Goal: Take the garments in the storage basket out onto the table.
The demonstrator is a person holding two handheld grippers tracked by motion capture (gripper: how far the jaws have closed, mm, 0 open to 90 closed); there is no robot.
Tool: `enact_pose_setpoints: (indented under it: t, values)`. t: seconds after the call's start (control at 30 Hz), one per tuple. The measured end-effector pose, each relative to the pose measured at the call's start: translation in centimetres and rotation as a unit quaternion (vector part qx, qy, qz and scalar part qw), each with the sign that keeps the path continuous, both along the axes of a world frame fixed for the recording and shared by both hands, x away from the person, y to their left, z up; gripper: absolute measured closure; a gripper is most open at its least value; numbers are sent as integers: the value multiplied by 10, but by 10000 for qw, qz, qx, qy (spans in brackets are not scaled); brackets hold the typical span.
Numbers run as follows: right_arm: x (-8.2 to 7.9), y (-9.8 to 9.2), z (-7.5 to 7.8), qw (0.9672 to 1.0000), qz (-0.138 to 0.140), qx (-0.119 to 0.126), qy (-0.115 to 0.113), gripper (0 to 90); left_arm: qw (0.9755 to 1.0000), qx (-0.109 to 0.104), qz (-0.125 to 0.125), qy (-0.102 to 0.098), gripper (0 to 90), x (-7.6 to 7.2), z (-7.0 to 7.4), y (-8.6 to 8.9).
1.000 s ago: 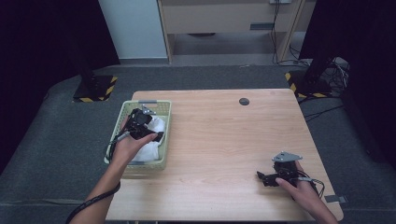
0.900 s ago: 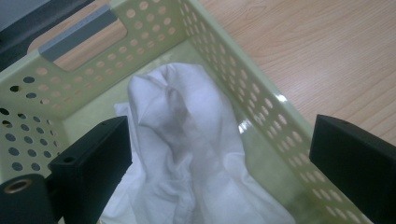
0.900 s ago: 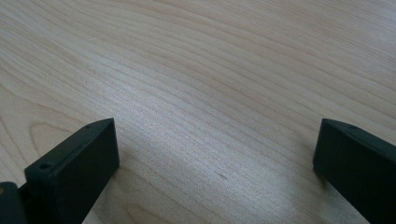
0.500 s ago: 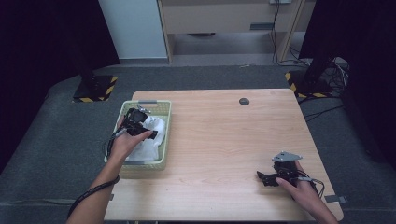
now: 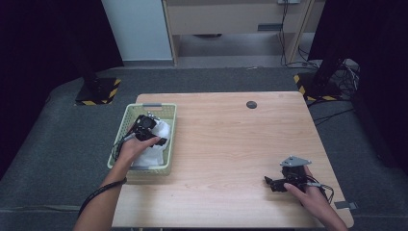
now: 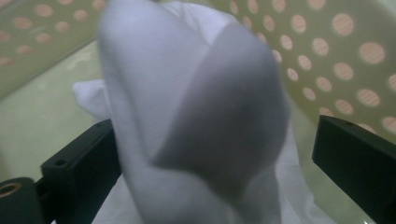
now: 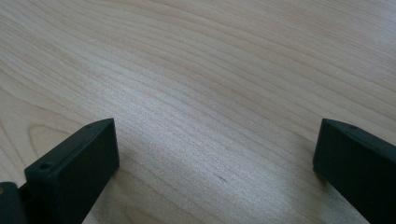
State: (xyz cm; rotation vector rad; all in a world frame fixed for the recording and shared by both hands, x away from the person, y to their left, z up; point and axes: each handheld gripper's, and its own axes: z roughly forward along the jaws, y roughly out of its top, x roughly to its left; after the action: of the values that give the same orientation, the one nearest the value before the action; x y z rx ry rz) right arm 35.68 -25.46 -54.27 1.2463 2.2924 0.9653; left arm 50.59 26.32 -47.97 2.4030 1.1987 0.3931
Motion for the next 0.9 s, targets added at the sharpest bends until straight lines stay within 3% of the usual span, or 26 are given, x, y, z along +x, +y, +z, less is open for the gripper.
enact_pose_setpoints:
  t: [0.2, 0.33, 0.4, 0.67, 0.9]
  values:
    - [0, 0, 0, 10000, -10, 1, 0, 4, 9996, 148, -218, -58, 22, 2, -7, 0]
    - [0, 0, 0, 10000, -18, 2, 2, 4, 9996, 198, -195, -50, 21, 2, -14, 3]
    - [0, 0, 0, 10000, -22, 4, -3, 4, 9995, 277, -137, 52, 22, 2, -19, 6]
    - [0, 1, 0, 10000, -30, 5, -4, 4, 9992, 99, 137, 358, 0, 9, -29, 10]
    - [0, 1, 0, 10000, -43, 2, -2, 4, 9987, 43, 219, 447, 0, 10, -31, 9]
